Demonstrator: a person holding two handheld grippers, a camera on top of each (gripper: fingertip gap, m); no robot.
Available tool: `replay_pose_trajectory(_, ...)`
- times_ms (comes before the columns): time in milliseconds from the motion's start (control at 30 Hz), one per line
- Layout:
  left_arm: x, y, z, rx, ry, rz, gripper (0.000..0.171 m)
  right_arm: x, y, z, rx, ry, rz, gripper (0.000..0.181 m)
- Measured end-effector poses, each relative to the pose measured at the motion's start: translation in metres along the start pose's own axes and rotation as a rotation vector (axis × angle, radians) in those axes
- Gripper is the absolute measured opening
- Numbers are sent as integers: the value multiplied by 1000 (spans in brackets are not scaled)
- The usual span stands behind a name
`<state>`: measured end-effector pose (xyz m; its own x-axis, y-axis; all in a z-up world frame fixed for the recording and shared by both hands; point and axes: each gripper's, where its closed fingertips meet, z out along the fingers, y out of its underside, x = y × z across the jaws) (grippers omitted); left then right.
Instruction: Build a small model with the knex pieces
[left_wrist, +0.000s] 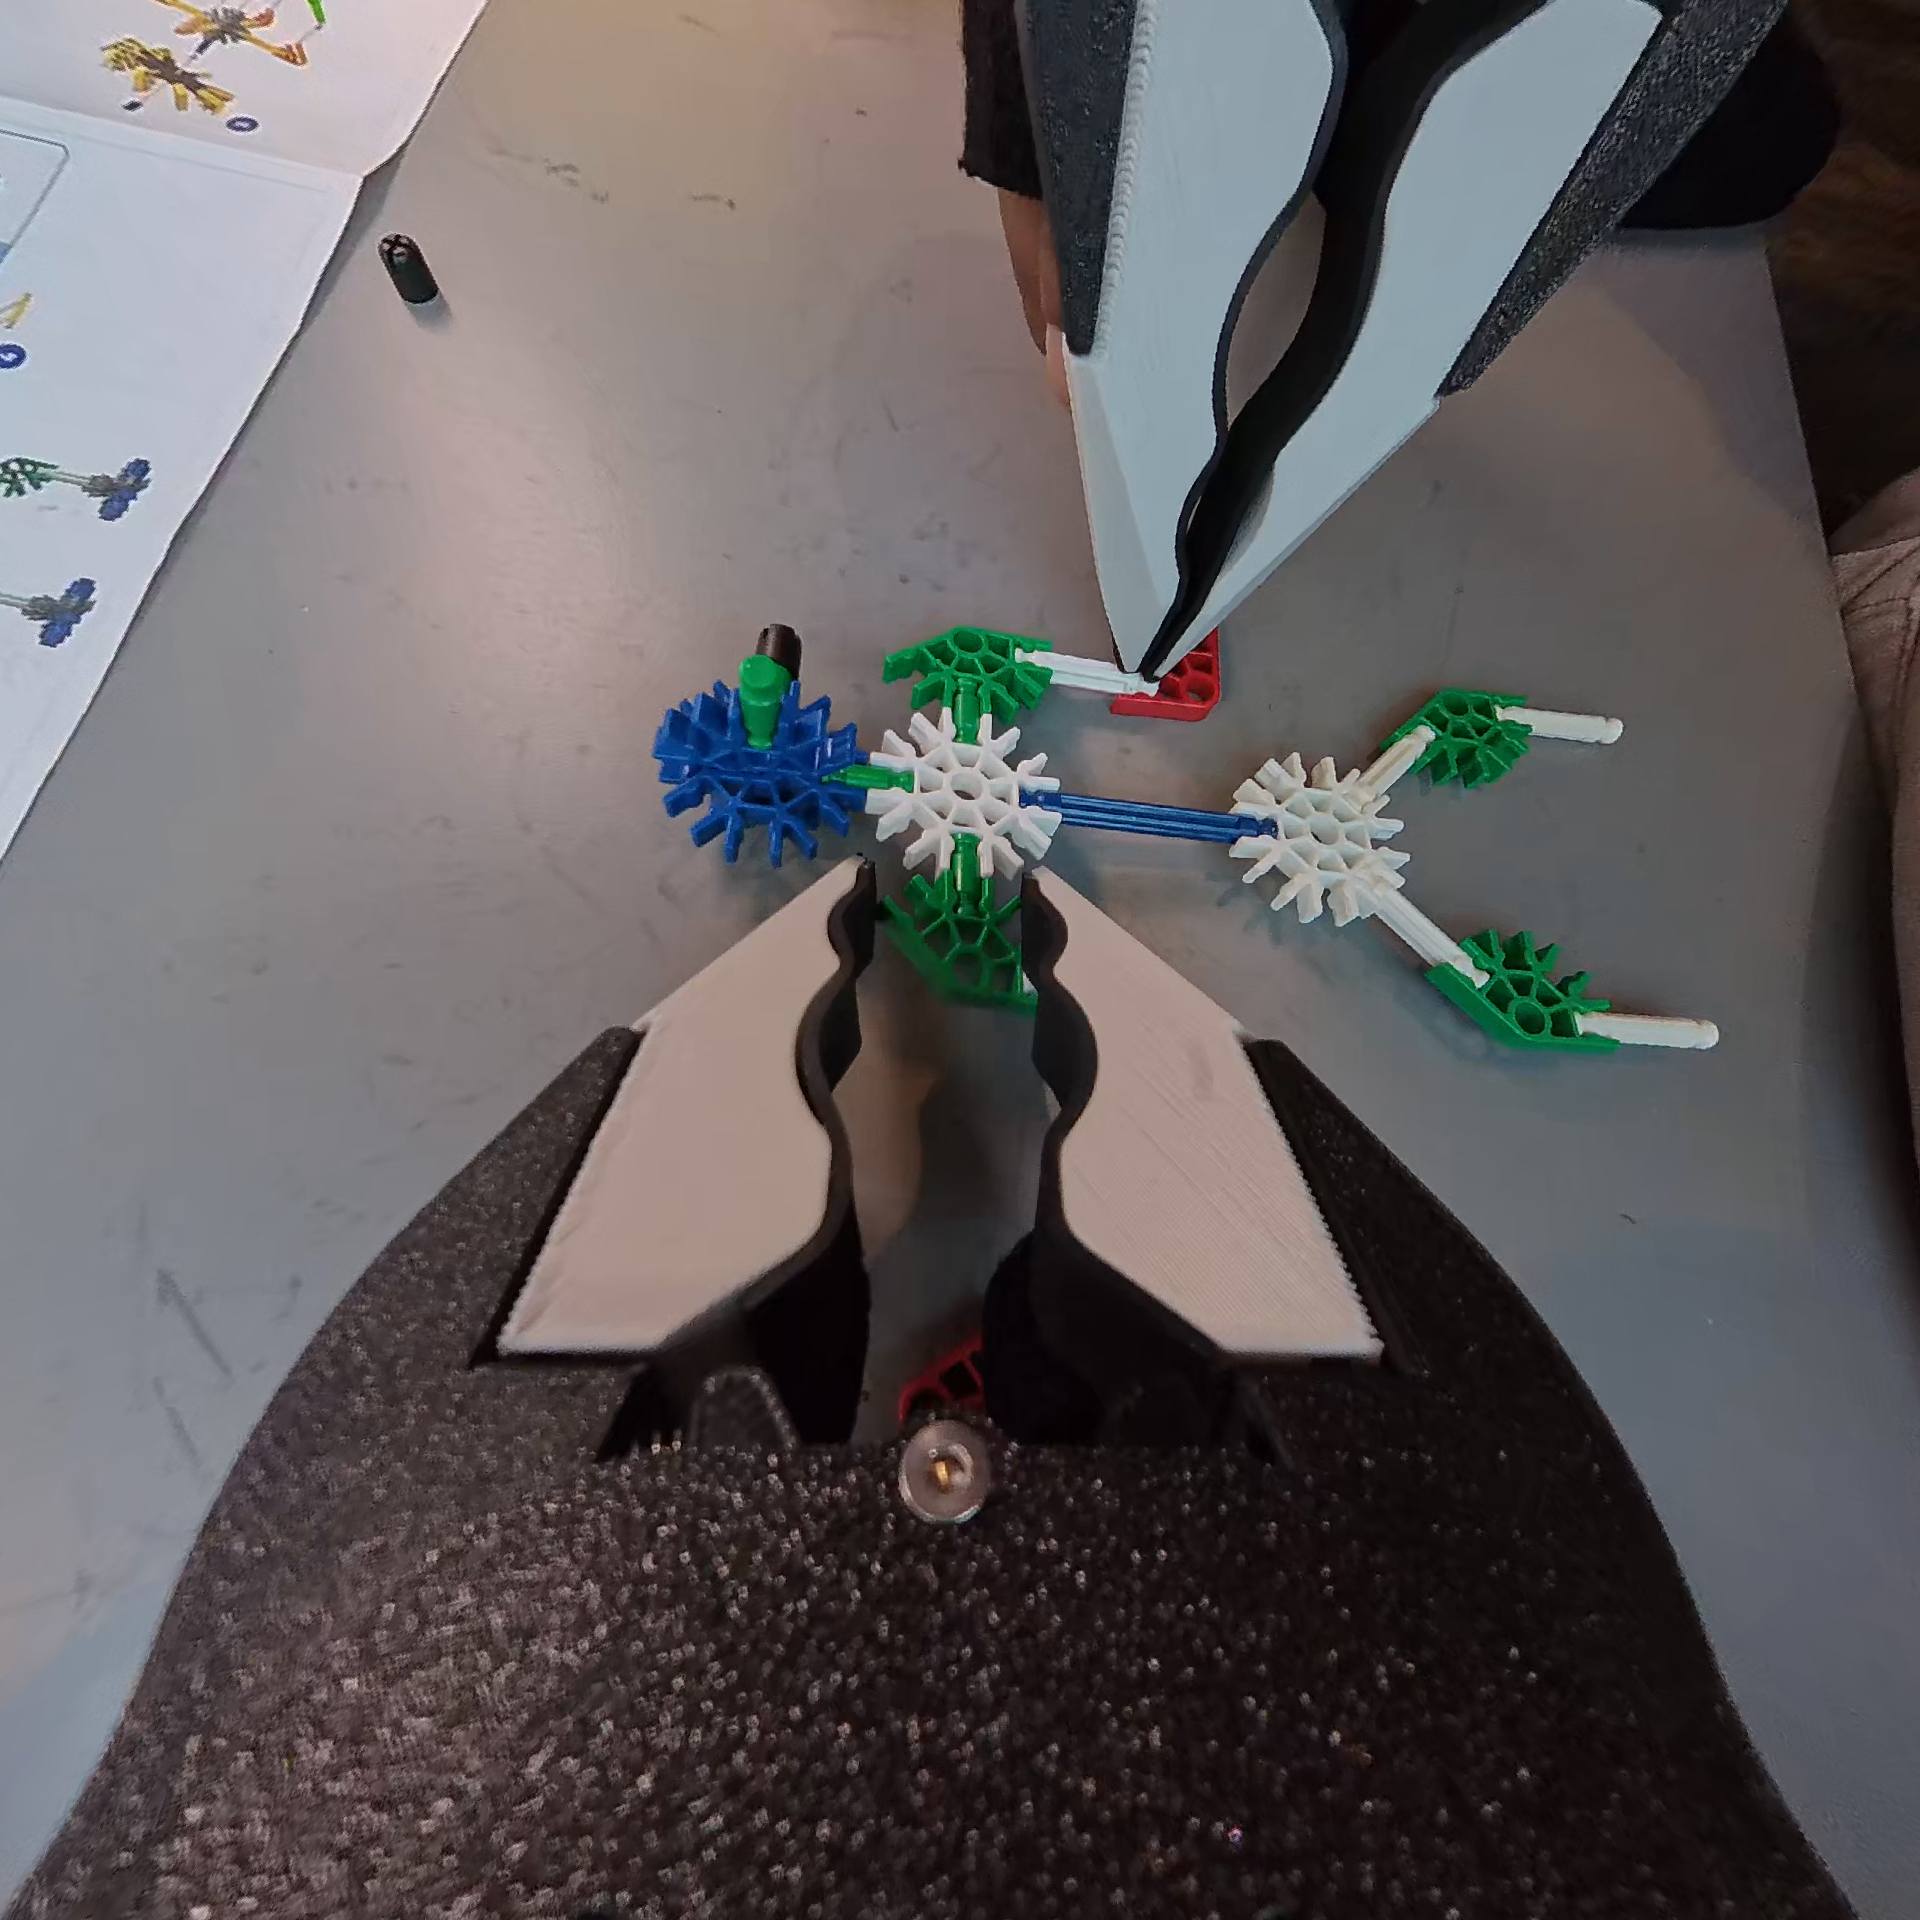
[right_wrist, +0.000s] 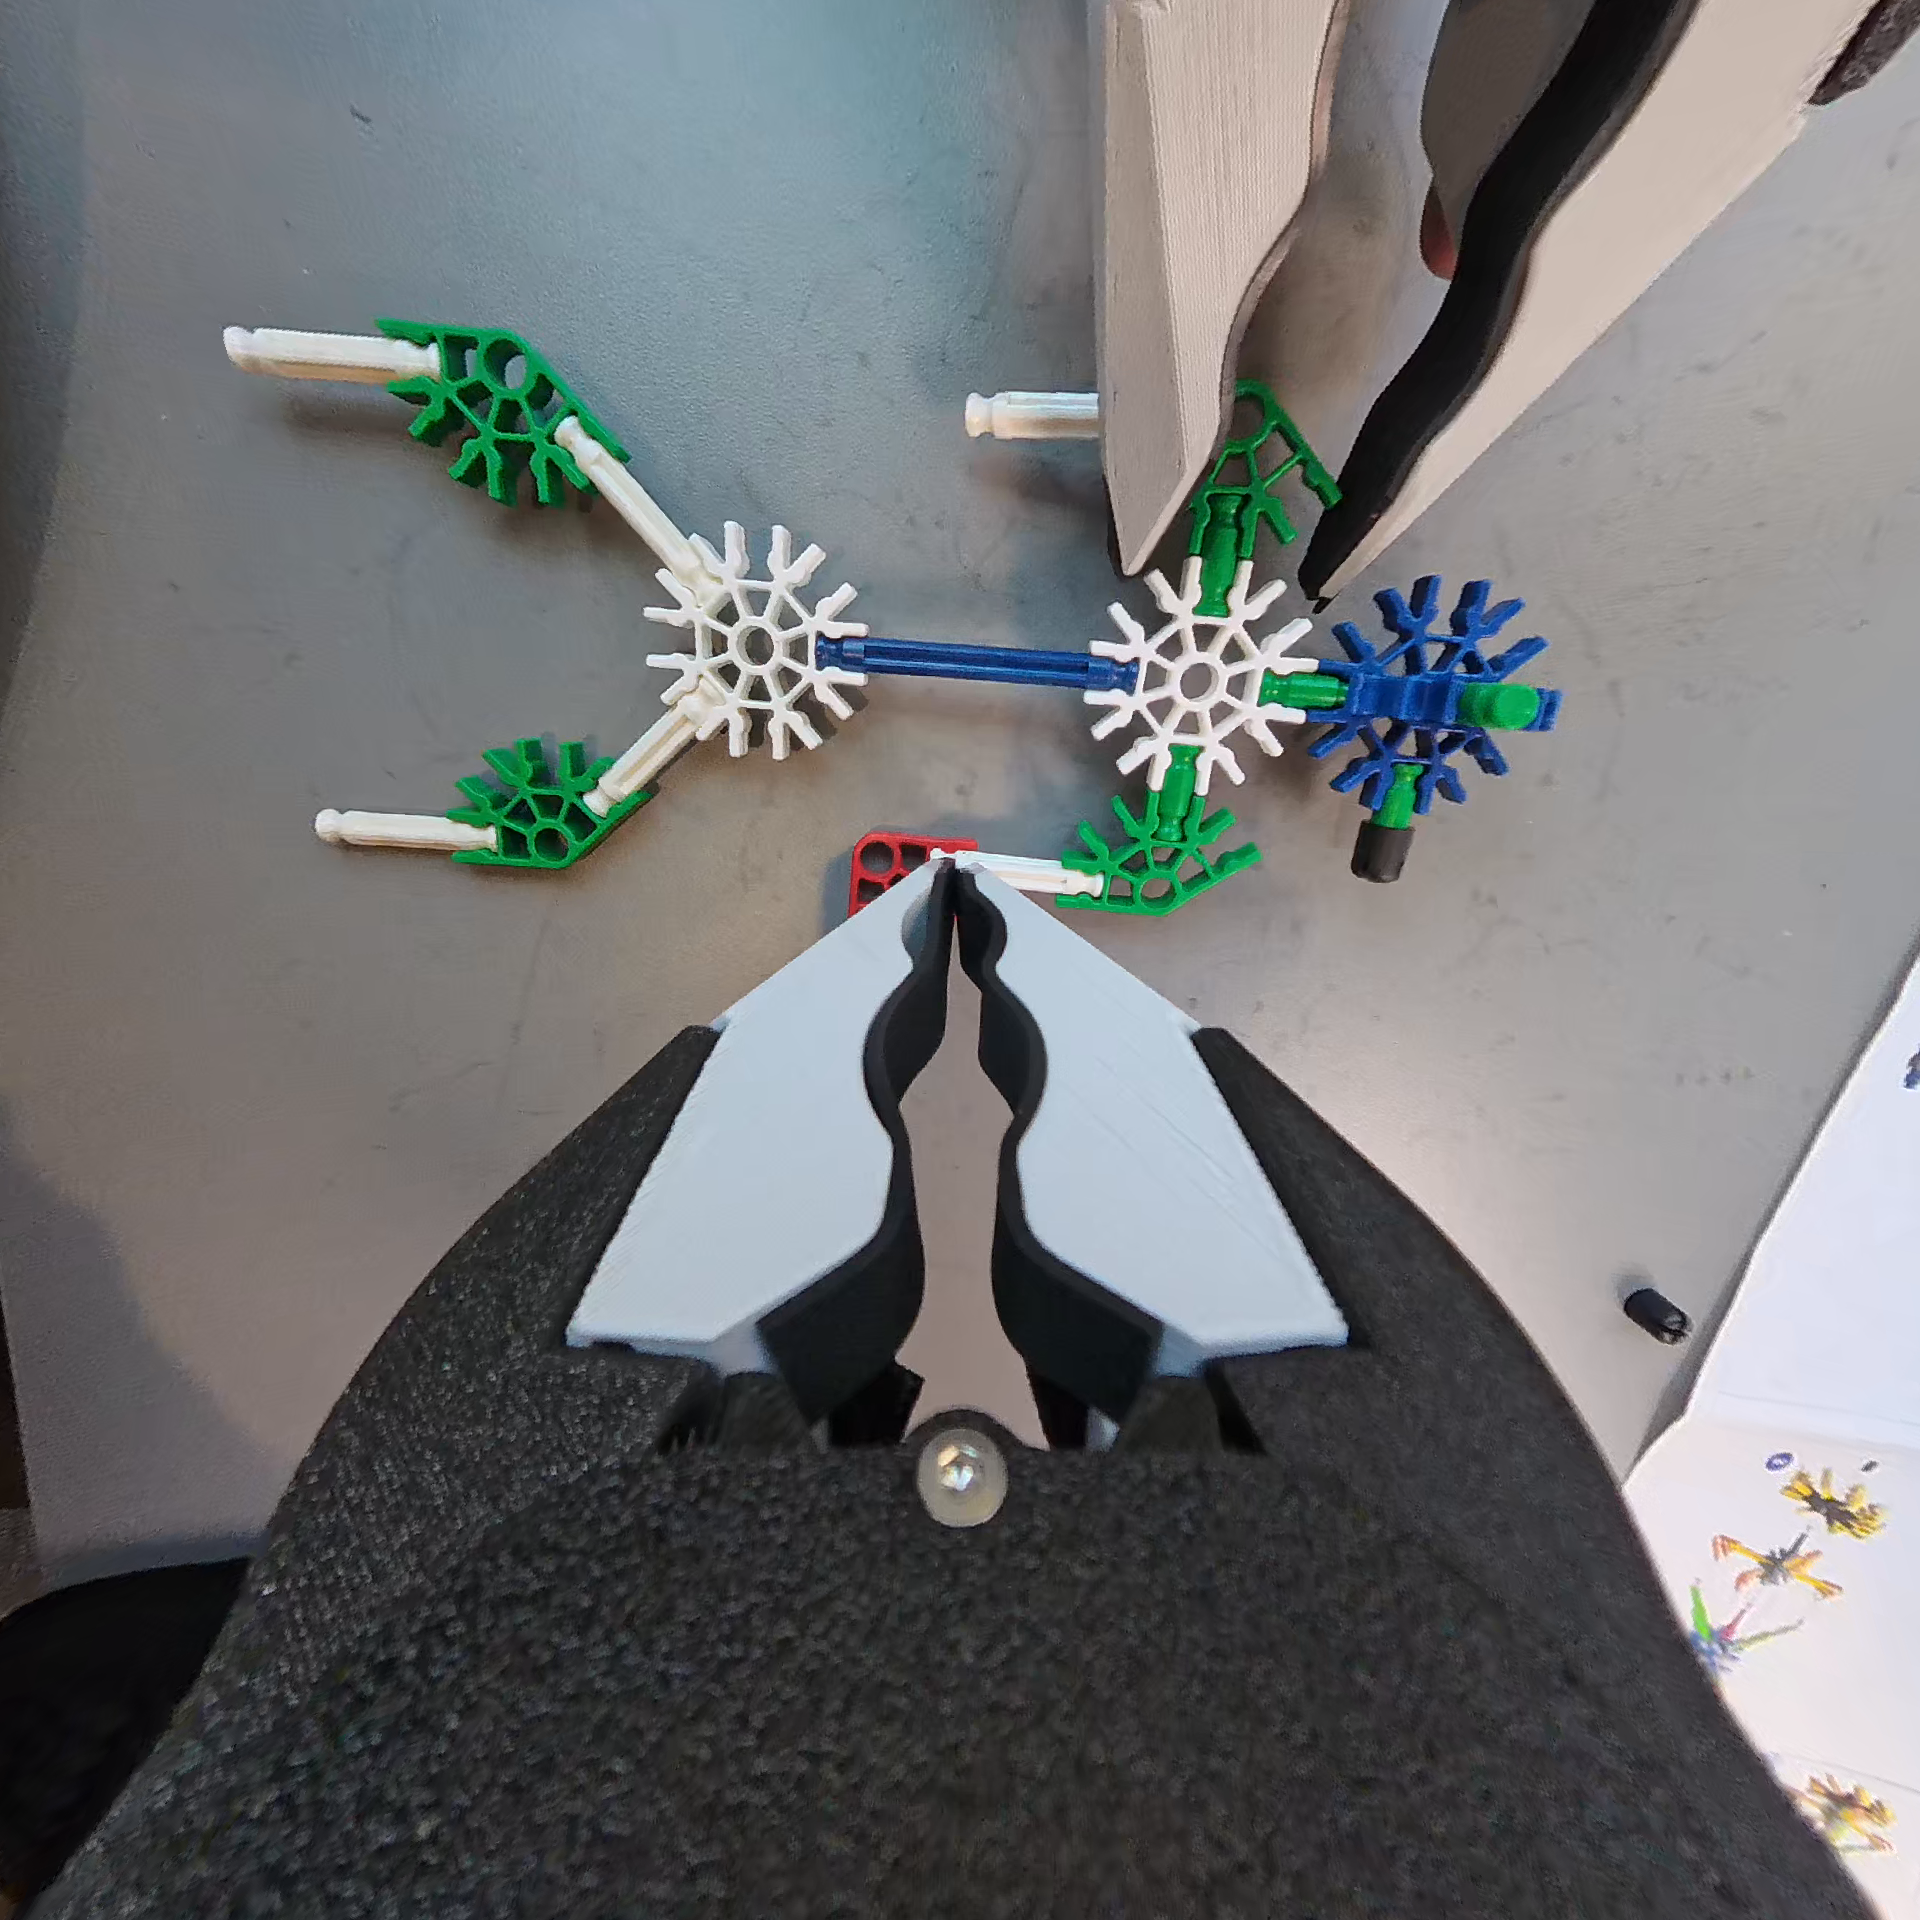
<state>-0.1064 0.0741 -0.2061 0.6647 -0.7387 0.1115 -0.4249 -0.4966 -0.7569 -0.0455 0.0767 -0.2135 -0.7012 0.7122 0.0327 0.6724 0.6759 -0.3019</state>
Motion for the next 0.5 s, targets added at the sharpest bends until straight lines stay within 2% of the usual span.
replay_pose_trajectory(333,0,1,-1,-9,-4,-11,27,-2,-4,4,-241,-30,-97,0)
replay_pose_trajectory(500,2,3,-3,-13,15,-38,27,-2,-4,4,-296,-50,-81,0)
